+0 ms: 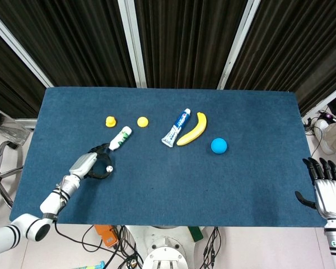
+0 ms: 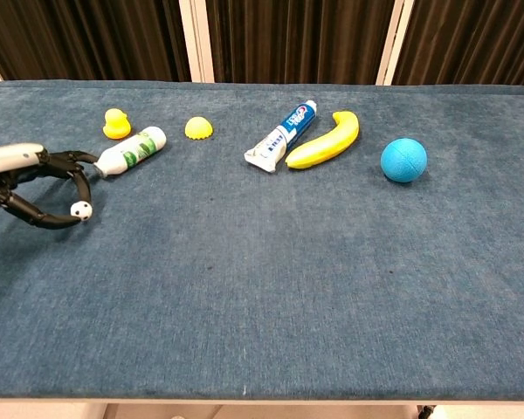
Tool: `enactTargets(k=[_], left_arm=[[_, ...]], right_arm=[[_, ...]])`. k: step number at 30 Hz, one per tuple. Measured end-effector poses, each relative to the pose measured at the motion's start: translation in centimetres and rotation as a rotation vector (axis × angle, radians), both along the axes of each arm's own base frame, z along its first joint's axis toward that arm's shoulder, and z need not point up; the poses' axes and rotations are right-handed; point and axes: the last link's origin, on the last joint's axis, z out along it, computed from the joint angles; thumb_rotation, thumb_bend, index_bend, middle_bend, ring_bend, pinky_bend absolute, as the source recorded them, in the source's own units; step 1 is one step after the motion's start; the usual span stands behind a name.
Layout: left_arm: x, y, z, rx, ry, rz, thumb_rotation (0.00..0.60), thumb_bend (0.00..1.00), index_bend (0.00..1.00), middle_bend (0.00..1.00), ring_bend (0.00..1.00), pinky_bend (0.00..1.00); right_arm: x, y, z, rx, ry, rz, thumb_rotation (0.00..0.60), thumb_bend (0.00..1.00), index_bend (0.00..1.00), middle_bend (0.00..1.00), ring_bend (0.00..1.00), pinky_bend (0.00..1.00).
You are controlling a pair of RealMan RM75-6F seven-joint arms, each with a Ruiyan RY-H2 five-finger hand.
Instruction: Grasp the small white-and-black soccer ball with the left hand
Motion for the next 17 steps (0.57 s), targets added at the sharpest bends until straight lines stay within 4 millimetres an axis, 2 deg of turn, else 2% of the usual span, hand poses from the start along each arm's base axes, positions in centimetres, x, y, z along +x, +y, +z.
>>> enactTargets(k=[5,12,17], left_arm=[[2.3,-1.0,2.3,-0.024,0.007,-0.062,0.600,0.37,0.54,0.04,0.00,0.06],[7.1,-2.6,6.9,-0.062,-0.015,-0.149,0.600,0.37,0.54,0.04,0.00,0.06],[9.6,-2.9,9.4,-0.082,-0.050,-0.182,0.600,0.36,0.54,0.04,0.00,0.06]], right_arm=[[0.1,0.1,-0.1,0.003,-0.002,0.002,0.600,0.35,0.15,0.16,0.07,0.00],[0.0,0.1,0.0,0.002,-0.009,-0.004,0.600,0.35,0.15,0.16,0.07,0.00],[0.0,0.1,0.0,0.006,-0.006,-0.004,0.600,0.35,0.15,0.16,0.07,0.00]])
